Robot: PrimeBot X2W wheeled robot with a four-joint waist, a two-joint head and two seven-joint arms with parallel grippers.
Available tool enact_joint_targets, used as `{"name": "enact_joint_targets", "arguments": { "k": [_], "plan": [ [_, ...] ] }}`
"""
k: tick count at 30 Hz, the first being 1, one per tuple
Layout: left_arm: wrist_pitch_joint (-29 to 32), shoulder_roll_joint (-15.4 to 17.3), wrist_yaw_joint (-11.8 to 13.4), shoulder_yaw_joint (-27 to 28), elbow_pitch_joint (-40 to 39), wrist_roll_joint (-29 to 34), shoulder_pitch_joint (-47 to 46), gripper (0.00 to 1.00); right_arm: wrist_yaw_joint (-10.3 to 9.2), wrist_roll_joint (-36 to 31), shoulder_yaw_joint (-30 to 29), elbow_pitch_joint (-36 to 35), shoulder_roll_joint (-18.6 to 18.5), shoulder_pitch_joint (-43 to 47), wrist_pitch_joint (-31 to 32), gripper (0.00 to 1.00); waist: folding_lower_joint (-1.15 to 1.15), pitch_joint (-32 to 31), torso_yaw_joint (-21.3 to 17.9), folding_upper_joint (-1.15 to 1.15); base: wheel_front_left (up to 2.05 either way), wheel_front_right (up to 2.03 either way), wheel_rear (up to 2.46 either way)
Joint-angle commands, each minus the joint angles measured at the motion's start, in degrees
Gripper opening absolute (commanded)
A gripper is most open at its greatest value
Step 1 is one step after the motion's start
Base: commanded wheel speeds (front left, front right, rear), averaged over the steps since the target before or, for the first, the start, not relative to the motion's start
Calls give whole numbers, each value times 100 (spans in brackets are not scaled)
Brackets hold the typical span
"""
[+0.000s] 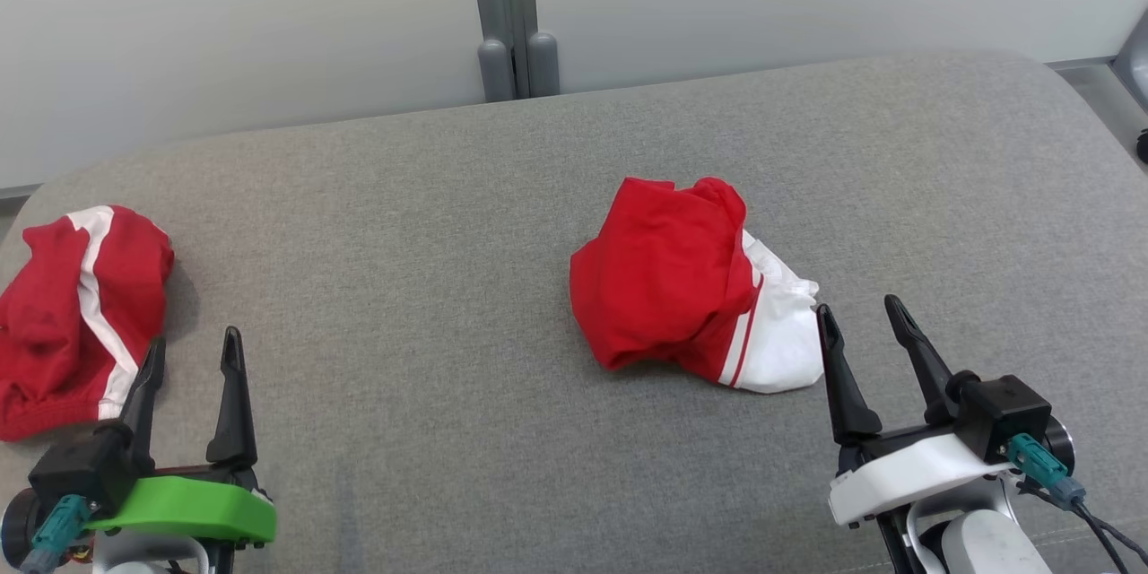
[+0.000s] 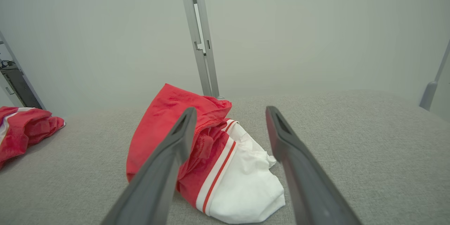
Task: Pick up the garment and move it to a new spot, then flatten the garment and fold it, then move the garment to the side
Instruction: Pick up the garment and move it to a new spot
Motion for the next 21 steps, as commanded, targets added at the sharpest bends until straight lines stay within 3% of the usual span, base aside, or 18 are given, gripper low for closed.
{"name": "enact_joint_targets", "arguments": {
  "k": [1, 21],
  "plan": [
    [3, -29, 24, 12, -53, 32, 136, 100, -4, 33, -13, 25, -3, 66, -18, 100, 0, -14, 23, 0, 0, 0, 0],
    [3, -54, -1, -169, -177, 101, 327, 100, -4, 36, -76, 103, -1, 170, -37, 100, 0, -58, 175, 0, 0, 0, 0]
  ]
}}
